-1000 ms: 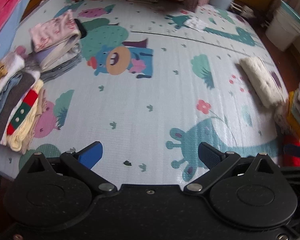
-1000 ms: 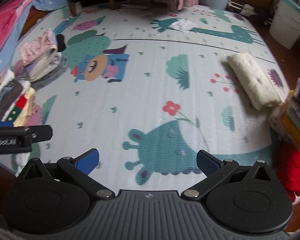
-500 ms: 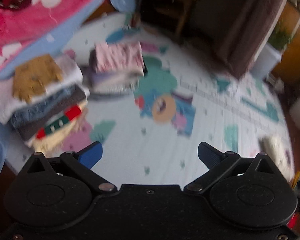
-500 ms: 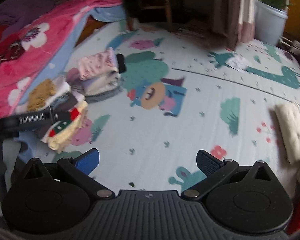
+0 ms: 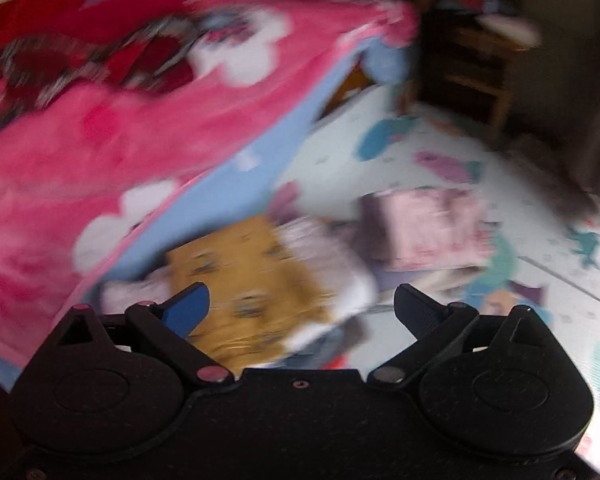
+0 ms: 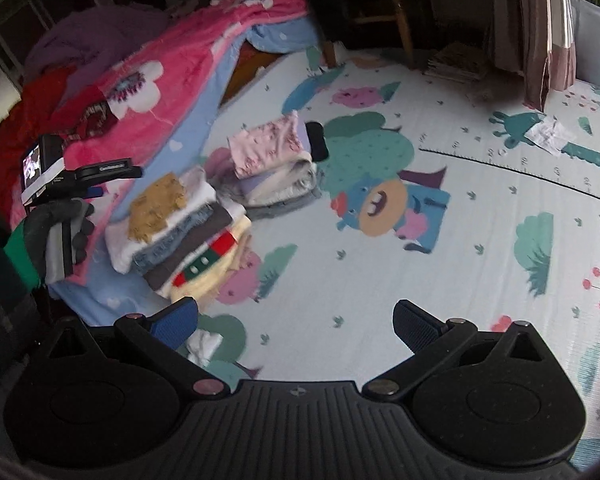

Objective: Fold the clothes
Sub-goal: 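Reach the left gripper to the clothes pile and grasp the yellow shirt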

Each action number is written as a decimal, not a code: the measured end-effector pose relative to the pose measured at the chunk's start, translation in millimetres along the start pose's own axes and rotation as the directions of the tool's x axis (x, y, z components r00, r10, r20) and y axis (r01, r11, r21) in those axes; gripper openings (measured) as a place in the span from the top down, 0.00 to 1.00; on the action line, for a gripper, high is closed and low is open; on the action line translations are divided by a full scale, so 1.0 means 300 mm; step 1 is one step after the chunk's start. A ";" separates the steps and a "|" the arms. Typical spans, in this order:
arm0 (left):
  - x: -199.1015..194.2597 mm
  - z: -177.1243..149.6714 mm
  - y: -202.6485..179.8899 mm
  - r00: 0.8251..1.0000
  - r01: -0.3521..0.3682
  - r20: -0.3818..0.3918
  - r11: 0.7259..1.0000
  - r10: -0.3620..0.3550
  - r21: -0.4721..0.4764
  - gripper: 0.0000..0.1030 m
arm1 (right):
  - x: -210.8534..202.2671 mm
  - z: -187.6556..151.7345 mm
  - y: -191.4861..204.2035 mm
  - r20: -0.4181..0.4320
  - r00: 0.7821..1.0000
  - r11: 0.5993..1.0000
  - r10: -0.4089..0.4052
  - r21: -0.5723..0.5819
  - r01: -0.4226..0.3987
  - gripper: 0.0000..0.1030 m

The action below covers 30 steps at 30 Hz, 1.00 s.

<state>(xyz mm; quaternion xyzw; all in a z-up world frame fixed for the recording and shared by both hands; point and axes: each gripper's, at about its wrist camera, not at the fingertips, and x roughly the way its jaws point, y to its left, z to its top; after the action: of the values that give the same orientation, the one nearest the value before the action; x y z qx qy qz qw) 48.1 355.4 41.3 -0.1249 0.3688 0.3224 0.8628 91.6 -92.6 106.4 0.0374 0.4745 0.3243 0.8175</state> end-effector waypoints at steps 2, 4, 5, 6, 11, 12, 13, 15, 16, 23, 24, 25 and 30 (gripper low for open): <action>0.042 0.005 0.073 0.999 -0.002 0.033 0.999 0.003 -0.036 0.04 | 0.009 -0.015 0.003 -0.024 1.000 1.000 -0.007 -0.006 0.007 0.00; 0.066 0.006 0.116 0.999 -0.003 0.038 0.999 0.004 -0.040 0.04 | 0.022 -0.028 0.004 -0.045 0.999 1.000 0.002 0.005 -0.002 0.00; 0.077 0.002 0.131 0.999 0.003 0.032 0.999 -0.002 -0.036 0.04 | 0.027 -0.033 0.004 -0.053 0.999 1.000 0.006 0.013 -0.006 0.00; 0.089 -0.002 0.141 1.000 0.009 0.027 1.000 -0.008 -0.026 0.04 | 0.032 -0.038 0.004 -0.061 0.998 1.000 0.011 0.021 -0.010 0.00; 0.178 -0.044 0.088 0.999 -0.006 -0.033 0.988 0.012 0.157 0.10 | 0.046 -0.023 0.029 -0.062 0.998 1.000 0.025 0.017 -0.024 0.00; 0.205 -0.056 0.081 0.998 -0.009 -0.053 0.982 0.019 0.189 0.12 | 0.049 -0.019 0.033 -0.061 0.998 1.000 0.023 0.013 -0.022 0.00; 0.230 -0.067 0.076 0.997 -0.008 -0.070 0.978 0.023 0.211 0.15 | 0.055 -0.014 0.033 -0.063 0.998 1.000 0.019 0.012 -0.018 0.00; 0.278 -0.084 0.072 0.993 -0.015 -0.108 0.969 0.043 0.245 0.19 | 0.068 -0.008 0.029 -0.068 0.998 1.000 0.013 0.013 -0.012 0.00; 0.292 -0.092 0.069 0.992 -0.016 -0.118 0.967 0.048 0.255 0.22 | 0.072 -0.006 0.026 -0.070 0.998 1.000 0.009 0.016 -0.008 0.00; 0.374 -0.109 0.055 0.979 -0.043 -0.181 0.965 0.092 0.257 0.45 | 0.086 -0.021 -0.008 -0.088 0.996 0.999 -0.021 0.029 0.024 0.00; 0.380 -0.104 0.054 0.978 -0.045 -0.189 0.967 0.094 0.249 0.52 | 0.086 -0.024 -0.013 -0.089 0.996 0.999 -0.026 0.030 0.029 0.00; 0.383 -0.096 0.054 0.977 -0.048 -0.193 0.970 0.096 0.237 0.66 | 0.082 -0.027 -0.019 -0.087 0.996 0.999 -0.031 0.033 0.034 0.00; 0.309 -0.031 0.061 0.990 -0.034 -0.127 0.987 0.055 0.160 0.94 | 0.059 -0.035 -0.054 -0.071 0.996 0.997 -0.055 0.053 0.059 0.00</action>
<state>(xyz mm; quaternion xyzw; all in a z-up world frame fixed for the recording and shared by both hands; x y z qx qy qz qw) 79.2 408.0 -31.2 -0.0692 0.4514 0.3026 0.8366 97.3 -98.0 81.5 0.0348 0.5124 0.2888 0.8080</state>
